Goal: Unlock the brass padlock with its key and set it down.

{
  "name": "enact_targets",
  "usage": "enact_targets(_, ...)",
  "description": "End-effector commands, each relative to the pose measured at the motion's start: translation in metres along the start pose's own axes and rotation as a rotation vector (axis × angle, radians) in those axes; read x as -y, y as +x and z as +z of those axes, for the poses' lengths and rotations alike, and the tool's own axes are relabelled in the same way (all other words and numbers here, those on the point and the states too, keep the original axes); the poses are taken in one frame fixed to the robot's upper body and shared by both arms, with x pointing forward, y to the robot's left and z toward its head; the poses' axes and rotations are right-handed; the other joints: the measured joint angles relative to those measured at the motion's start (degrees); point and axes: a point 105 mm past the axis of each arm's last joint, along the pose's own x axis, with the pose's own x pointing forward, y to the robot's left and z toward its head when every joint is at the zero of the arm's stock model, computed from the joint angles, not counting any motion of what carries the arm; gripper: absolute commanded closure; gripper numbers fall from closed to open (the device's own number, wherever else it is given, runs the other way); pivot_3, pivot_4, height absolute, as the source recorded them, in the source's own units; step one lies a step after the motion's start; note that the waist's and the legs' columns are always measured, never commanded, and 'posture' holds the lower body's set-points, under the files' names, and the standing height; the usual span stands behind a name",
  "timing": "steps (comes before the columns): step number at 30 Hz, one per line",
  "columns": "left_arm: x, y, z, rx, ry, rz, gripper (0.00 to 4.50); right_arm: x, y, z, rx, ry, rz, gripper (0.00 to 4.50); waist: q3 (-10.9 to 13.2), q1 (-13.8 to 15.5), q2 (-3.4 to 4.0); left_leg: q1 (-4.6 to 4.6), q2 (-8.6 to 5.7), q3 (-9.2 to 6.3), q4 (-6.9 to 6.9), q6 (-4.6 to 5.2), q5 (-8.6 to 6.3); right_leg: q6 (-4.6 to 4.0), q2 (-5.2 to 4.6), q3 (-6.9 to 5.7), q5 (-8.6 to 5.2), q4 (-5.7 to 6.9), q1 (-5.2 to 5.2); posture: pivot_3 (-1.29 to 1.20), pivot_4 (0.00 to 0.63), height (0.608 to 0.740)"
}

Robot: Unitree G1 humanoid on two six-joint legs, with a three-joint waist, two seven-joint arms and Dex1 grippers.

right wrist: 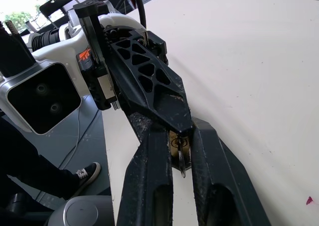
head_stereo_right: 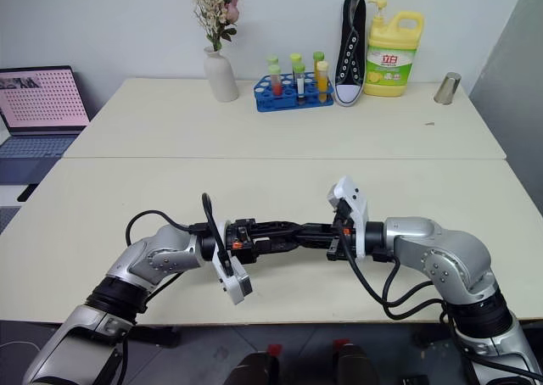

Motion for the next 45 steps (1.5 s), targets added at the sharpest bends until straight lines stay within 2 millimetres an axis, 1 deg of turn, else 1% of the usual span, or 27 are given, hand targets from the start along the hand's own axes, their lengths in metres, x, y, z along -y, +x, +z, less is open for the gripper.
enact_targets(1, -0.007, 0.001, 0.005, 0.027, -0.002, 0.023, 3.51, -0.004, 0.000, 0.013, 0.034, -0.052, 0.021, 4.37, 0.00, 0.00, 0.00, 0.00, 0.00, 0.00, 0.00, 0.00, 0.00, 0.00, 0.00, -0.01, 0.00, 0.00, 0.00, 0.00, 0.150, 0.740)
enact_targets(2, -0.007, 0.000, 0.006, 0.028, -0.021, 0.032, 3.51, -0.004, 0.000, 0.013, 0.033, -0.052, 0.021, 4.37, 0.00, -0.01, 0.00, 0.00, 0.00, 0.00, 0.00, 0.00, 0.00, 0.00, 0.00, 0.00, 0.00, 0.00, 0.00, 0.00, 0.150, 0.740)
enact_targets(4, -0.008, -0.002, 0.008, 0.033, -0.052, 0.034, 2.78, -0.004, 0.000, 0.013, 0.033, -0.053, 0.021, 4.37, 0.00, -0.04, 0.00, 0.00, 0.01, 0.00, 0.00, 0.00, 0.00, 0.00, 0.00, 0.00, 0.00, 0.01, 0.00, 0.00, 0.150, 0.740)
enact_targets(5, -0.008, -0.003, 0.008, 0.034, -0.060, 0.033, 2.57, -0.004, 0.000, 0.013, 0.033, -0.053, 0.021, 4.37, 0.00, -0.08, 0.00, 0.00, 0.01, -0.01, 0.00, 0.00, 0.00, 0.00, 0.00, 0.00, 0.00, 0.01, 0.00, 0.00, 0.150, 0.740)
enact_targets(8, -0.011, -0.009, 0.012, 0.035, -0.079, 0.042, 1.63, -0.002, -0.002, 0.012, 0.028, -0.060, 0.010, 4.37, 0.00, -0.06, 0.00, 0.00, 0.01, -0.03, 0.00, 0.00, 0.00, 0.00, 0.00, 0.00, 0.00, 0.01, 0.00, 0.00, 0.150, 0.740)
enact_targets(10, -0.017, -0.018, 0.013, 0.001, -0.088, 0.072, 0.98, 0.004, -0.005, 0.011, 0.023, -0.064, -0.016, 4.37, 0.00, -0.09, 0.01, 0.01, 0.01, -0.01, 0.00, 0.00, 0.00, 0.00, 0.00, 0.02, 0.00, 0.00, -0.01, 0.00, 0.150, 0.740)
enact_targets(13, -0.019, -0.032, 0.010, -0.063, -0.127, 0.072, 0.05, 0.010, -0.010, 0.011, 0.021, -0.077, -0.048, 4.37, 0.01, -0.07, 0.02, 0.01, 0.03, -0.01, -0.01, 0.00, 0.00, 0.00, 0.00, 0.02, 0.00, 0.01, -0.01, 0.00, 0.150, 0.740)
enact_targets(16, -0.029, -0.049, -0.005, -0.164, -0.185, 0.133, 0.38, 0.012, -0.014, 0.011, 0.018, -0.088, -0.056, 4.37, 0.01, -0.03, 0.02, 0.01, 0.03, -0.02, -0.01, 0.00, 0.00, 0.00, 0.01, 0.00, 0.00, 0.02, -0.01, 0.00, 0.150, 0.740)
enact_targets(18, -0.031, -0.058, -0.020, -0.244, -0.287, 0.182, 1.02, 0.011, -0.016, 0.010, 0.010, -0.102, -0.052, 4.37, 0.01, -0.05, 0.02, 0.01, 0.03, -0.02, -0.01, 0.00, 0.00, 0.00, 0.00, -0.01, 0.00, 0.01, 0.00, 0.00, 0.150, 0.740)
enact_targets(20, -0.029, -0.063, -0.032, -0.304, -0.427, 0.223, 1.64, 0.009, -0.016, 0.010, 0.004, -0.115, -0.043, 4.37, 0.01, -0.08, 0.02, 0.01, 0.02, -0.02, -0.01, 0.00, 0.00, 0.00, 0.00, 0.00, 0.00, 0.00, 0.00, 0.00, 0.150, 0.740)
enact_targets(22, -0.023, -0.059, -0.037, -0.314, -0.581, 0.225, 2.41, 0.007, -0.015, 0.011, 0.007, -0.132, -0.030, 4.37, 0.01, -0.08, 0.02, 0.01, 0.02, -0.01, -0.01, 0.01, 0.00, 0.00, 0.01, 0.00, 0.00, 0.01, 0.00, 0.00, 0.150, 0.740)
enact_targets(24, -0.021, -0.054, -0.037, -0.299, -0.674, 0.208, 2.96, 0.005, -0.014, 0.012, 0.013, -0.140, -0.021, 4.37, 0.01, -0.09, 0.02, 0.00, 0.02, -0.01, 0.00, 0.01, 0.00, 0.00, 0.01, -0.01, 0.00, 0.01, 0.00, 0.00, 0.150, 0.740)
enact_targets(28, -0.019, -0.040, -0.038, -0.263, -0.974, 0.201, 4.28, 0.000, -0.011, 0.016, 0.029, -0.146, 0.006, 4.37, 0.02, -0.10, 0.02, 0.00, 0.03, -0.03, 0.00, 0.01, 0.00, 0.00, 0.02, -0.01, 0.00, 0.01, 0.00, 0.00, 0.150, 0.740)
enact_targets(29, -0.019, -0.036, -0.037, -0.248, -1.013, 0.194, 4.50, -0.001, -0.010, 0.017, 0.032, -0.148, 0.011, 4.37, 0.01, -0.11, 0.02, 0.00, 0.03, -0.03, 0.00, 0.01, 0.00, 0.00, 0.02, -0.01, 0.00, 0.01, 0.00, 0.00, 0.150, 0.740)
enact_targets(33, -0.020, -0.030, -0.034, -0.227, -1.094, 0.186, 4.50, -0.003, -0.009, 0.018, 0.037, -0.147, 0.016, 4.37, 0.01, -0.09, 0.02, 0.01, 0.04, -0.02, 0.00, 0.00, 0.00, 0.00, 0.02, -0.01, 0.00, 0.01, 0.00, 0.00, 0.150, 0.740)
enact_targets(36, -0.010, -0.018, -0.034, -0.203, -1.183, 0.168, 4.50, -0.004, -0.008, 0.018, 0.041, -0.147, 0.022, 4.37, 0.01, -0.07, 0.02, 0.01, 0.04, -0.02, 0.00, 0.00, 0.00, 0.00, 0.03, 0.00, 0.00, 0.01, 0.00, 0.00, 0.150, 0.740)
enact_targets(37, -0.007, -0.015, -0.030, -0.186, -1.196, 0.134, 4.50, -0.005, -0.008, 0.019, 0.044, -0.145, 0.024, 4.37, 0.01, -0.06, 0.02, 0.01, 0.04, -0.02, 0.01, 0.00, 0.00, 0.00, 0.03, 0.00, 0.00, 0.00, 0.00, 0.00, 0.150, 0.740)
enact_targets(38, -0.006, -0.013, -0.028, -0.176, -1.226, 0.125, 4.50, -0.005, -0.007, 0.019, 0.044, -0.144, 0.025, 4.37, 0.02, -0.09, 0.02, 0.01, 0.04, -0.02, 0.01, 0.00, 0.00, 0.00, 0.03, 0.00, 0.00, 0.00, 0.00, 0.00, 0.150, 0.740)
enact_targets(42, -0.001, -0.012, -0.022, -0.165, -1.255, 0.077, 4.50, -0.005, -0.007, 0.019, 0.045, -0.141, 0.028, 4.37, 0.02, -0.09, 0.02, 0.01, 0.06, -0.02, 0.00, -0.01, 0.00, -0.01, 0.04, 0.01, 0.00, 0.00, 0.00, 0.00, 0.150, 0.740)
enact_targets(45, -0.002, -0.011, -0.018, -0.149, -1.269, 0.066, 4.50, -0.005, -0.006, 0.019, 0.046, -0.140, 0.029, 4.37, 0.02, -0.07, 0.02, 0.00, 0.05, -0.02, 0.01, -0.01, 0.00, 0.00, 0.04, 0.02, 0.00, -0.01, 0.00, 0.00, 0.150, 0.740)
